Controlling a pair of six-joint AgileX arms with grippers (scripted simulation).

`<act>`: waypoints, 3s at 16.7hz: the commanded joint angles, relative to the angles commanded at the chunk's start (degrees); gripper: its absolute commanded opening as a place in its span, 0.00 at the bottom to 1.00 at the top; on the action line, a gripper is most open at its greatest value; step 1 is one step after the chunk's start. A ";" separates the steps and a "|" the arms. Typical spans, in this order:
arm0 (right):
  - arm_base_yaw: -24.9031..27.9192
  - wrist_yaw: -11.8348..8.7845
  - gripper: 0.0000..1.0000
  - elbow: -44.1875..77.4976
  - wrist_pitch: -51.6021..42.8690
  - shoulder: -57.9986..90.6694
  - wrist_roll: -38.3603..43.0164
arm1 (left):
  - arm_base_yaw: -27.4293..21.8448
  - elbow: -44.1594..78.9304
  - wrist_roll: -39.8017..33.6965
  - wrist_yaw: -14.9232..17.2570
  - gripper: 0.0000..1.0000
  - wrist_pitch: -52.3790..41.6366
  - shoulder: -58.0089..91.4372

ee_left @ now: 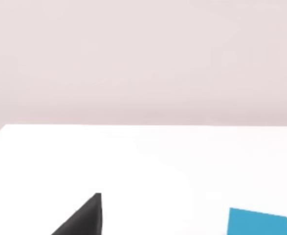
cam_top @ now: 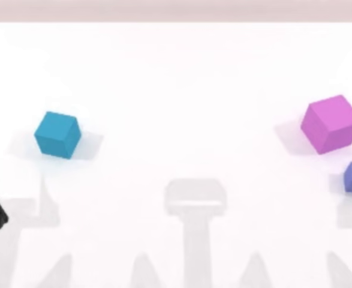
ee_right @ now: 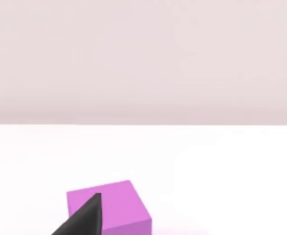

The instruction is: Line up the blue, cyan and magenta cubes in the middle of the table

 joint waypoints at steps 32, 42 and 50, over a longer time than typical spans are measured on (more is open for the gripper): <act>6.13 0.04 1.00 77.78 -60.95 106.82 17.51 | 0.00 0.00 0.00 0.00 1.00 0.00 0.00; 6.16 0.07 1.00 69.53 -46.14 112.85 17.62 | 0.00 0.00 0.00 0.00 1.00 0.00 0.00; 6.25 0.09 0.92 66.88 -41.80 115.08 17.75 | 0.00 0.00 0.00 0.00 1.00 0.00 0.00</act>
